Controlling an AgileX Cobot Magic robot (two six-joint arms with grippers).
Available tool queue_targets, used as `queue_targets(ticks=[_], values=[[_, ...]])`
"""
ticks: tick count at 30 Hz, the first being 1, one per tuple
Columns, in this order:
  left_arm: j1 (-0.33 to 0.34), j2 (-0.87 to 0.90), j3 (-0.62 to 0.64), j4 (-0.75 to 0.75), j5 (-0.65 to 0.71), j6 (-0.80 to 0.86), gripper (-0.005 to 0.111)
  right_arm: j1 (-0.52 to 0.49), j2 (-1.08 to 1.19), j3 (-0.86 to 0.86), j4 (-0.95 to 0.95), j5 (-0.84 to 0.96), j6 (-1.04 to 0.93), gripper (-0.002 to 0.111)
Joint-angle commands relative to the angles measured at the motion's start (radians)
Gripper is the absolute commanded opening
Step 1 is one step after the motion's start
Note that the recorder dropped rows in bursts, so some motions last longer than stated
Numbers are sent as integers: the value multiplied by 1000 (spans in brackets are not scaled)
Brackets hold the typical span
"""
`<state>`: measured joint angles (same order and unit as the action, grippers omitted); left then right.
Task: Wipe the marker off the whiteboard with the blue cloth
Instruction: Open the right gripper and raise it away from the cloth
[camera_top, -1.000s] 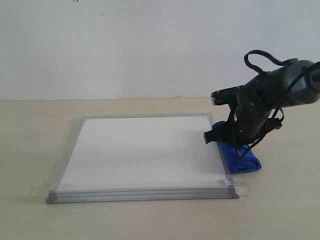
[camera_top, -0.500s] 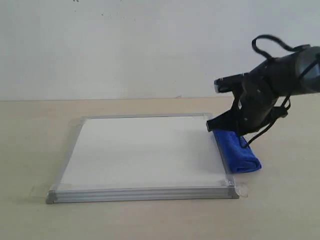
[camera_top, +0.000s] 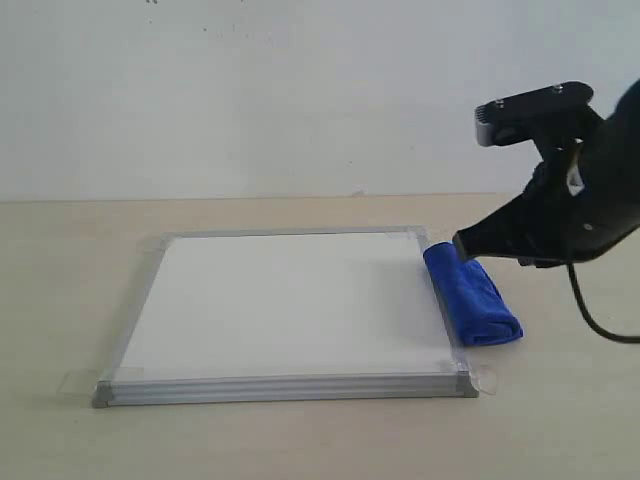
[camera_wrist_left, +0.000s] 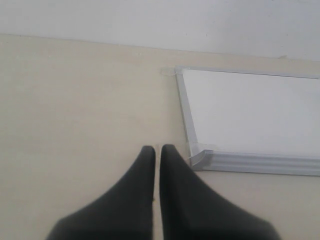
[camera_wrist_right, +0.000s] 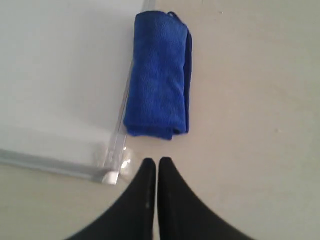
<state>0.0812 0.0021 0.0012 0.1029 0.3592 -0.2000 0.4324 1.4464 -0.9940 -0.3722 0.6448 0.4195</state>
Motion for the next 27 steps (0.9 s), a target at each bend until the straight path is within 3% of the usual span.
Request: queue_targets(ticks=[1,6,19,21,27], values=[[-5,-2,-1,-9,-2,-8,4,8,-128,112,126,69,0,1],[-5,-2,-1,-9,-2,-8,4,8,-169,150,164,156,0,1],[-5,-2,-1,-9,-2,-8,4,8,-169,152,164,126,12,1],[-5,-2,-1,-9,-2,-8,4,8,-187,178,166,35,47,1],[-5,-2,-1,-9,-2,-8,4,8,-455,406,182,-470,69,1]])
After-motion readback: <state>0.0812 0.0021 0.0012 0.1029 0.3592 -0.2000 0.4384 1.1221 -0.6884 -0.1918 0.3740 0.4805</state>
